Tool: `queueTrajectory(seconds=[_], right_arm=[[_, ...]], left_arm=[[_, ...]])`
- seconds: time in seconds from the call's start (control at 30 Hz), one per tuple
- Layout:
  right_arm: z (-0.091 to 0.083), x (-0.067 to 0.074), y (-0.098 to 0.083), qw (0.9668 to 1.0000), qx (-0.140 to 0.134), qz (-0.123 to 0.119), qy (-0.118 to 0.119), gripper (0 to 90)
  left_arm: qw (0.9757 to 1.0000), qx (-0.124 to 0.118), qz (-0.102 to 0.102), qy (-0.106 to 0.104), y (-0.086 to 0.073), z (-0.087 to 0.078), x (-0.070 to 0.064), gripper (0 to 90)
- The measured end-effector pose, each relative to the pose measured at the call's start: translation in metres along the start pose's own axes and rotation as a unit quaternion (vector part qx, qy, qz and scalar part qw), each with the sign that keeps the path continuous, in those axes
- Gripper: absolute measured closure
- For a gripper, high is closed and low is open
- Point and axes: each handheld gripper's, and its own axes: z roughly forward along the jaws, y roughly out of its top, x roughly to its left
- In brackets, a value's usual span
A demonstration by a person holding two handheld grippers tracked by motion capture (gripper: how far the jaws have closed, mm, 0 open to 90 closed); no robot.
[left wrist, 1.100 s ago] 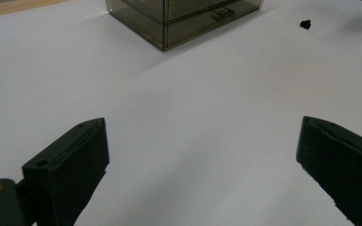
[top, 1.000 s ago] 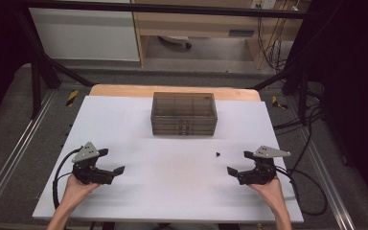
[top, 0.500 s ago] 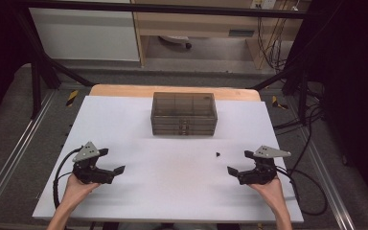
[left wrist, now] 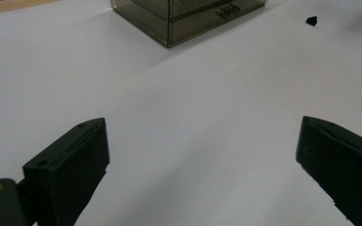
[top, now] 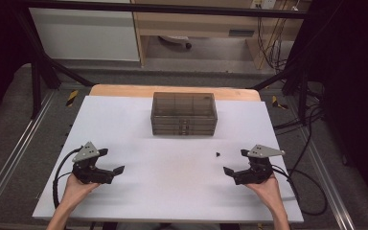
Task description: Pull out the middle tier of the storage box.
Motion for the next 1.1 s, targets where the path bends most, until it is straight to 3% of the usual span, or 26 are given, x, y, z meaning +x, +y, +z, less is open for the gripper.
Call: queueTrajectory(seconds=[1.1], right_arm=[[0.022, 0.025, 0.025, 0.9969, 0.030, -0.072, -0.009, 0.4]], left_arm=[[1.0000, 0.001, -0.001, 0.004, -0.001, 0.000, 0.002, 2.7]])
